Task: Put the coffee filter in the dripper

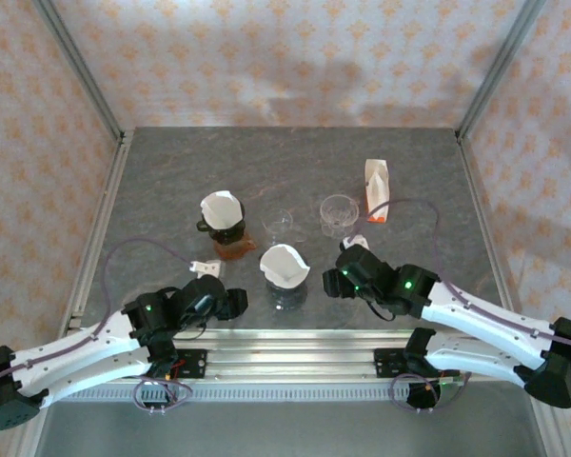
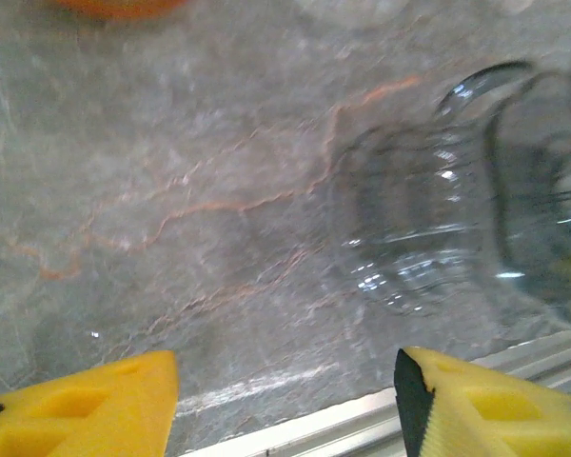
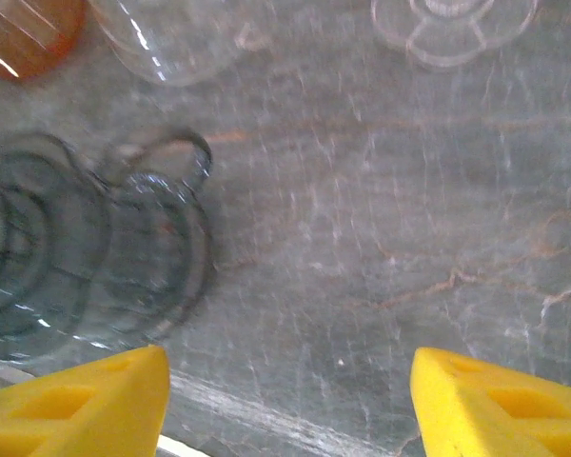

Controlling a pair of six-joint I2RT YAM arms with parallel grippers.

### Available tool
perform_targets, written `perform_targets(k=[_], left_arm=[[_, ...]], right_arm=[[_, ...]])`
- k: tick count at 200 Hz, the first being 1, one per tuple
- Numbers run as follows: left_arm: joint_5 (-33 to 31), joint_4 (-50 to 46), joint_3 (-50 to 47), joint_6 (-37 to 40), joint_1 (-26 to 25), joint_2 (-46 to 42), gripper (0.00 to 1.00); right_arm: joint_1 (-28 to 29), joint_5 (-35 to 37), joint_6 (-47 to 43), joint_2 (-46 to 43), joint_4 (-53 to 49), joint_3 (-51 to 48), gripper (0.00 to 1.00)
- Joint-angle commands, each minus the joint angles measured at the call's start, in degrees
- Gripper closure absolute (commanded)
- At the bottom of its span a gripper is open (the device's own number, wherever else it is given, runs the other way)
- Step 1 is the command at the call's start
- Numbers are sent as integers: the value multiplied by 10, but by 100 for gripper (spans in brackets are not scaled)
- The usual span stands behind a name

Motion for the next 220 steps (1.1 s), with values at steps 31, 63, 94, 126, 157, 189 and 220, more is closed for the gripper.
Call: perform_targets(k=[31,63,94,126,157,189,220], left_arm=[[27,94,-42,-40,4,38,38],[39,110,-42,-38,3,69,38],[37,110,-50,-44,3,60,37],[35,101,-46,-45,3,59,37],[33,93,-43,-48,3,65,37],[35,94,-42,-50,2,72,37],[35,94,-38,-49,2,78,37]], right_arm=[[-50,-68,-16,54,163,-35,42],[-116,-114,-47,130,236,-17,42],[-161,-167,-87,196,299,12,42],[-193,-231,-133,276,321,59,43],[-212,-264,-186,332,317,96,44],[-220,-276,-234,377,298,130,44],[-222,-273,-257,408,289,160,45]])
